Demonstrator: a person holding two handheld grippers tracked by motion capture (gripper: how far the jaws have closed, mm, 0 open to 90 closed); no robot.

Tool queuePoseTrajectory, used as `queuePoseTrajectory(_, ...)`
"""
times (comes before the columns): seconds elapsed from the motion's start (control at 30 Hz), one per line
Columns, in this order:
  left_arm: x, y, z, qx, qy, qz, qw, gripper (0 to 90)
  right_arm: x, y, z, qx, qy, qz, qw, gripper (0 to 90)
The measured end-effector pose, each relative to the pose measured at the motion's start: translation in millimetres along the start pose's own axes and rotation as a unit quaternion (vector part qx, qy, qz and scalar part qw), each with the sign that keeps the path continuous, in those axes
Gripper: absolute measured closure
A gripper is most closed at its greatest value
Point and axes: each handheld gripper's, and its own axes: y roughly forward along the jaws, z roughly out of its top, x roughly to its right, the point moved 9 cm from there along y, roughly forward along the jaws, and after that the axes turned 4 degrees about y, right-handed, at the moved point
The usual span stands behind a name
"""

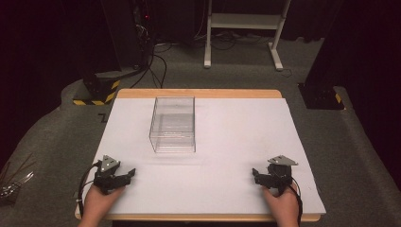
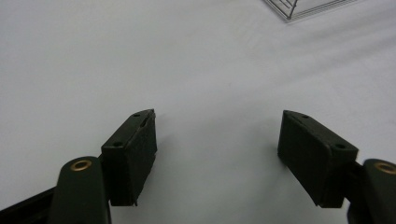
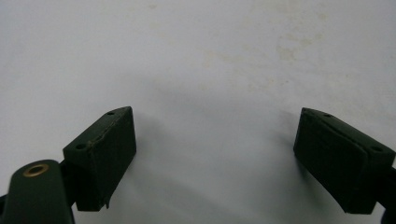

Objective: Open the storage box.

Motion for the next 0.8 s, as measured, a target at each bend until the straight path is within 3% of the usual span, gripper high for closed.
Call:
queuePoseTrajectory(0.3, 0.3, 0.2, 0.1, 0.000, -0.004, -0.003, 1.0000, 28.2, 0.1, -0.2, 0.0, -0.002, 0.001, 0.000, 1.0000, 13.2)
queuePoseTrajectory(0.43, 0.4, 0.1, 0.1, -0.002, -0.003, -0.003, 1.0000, 28.2, -1.3, -3.4, -0.5, 0.001, -0.003, -0.001, 1.0000, 19.9)
queuePoseTrajectory(0.73, -0.4, 0.5, 1.4, -0.005, 0.004, -0.006, 1.0000, 28.5, -6.4, -9.7, -4.8, 0.003, -0.025, 0.001, 0.9997, 22.0)
queuePoseTrajectory(0.8, 0.3, 0.6, 2.0, -0.005, 0.003, -0.007, 1.0000, 29.6, -5.4, -9.2, -6.2, 0.005, -0.011, 0.011, 0.9999, 21.8)
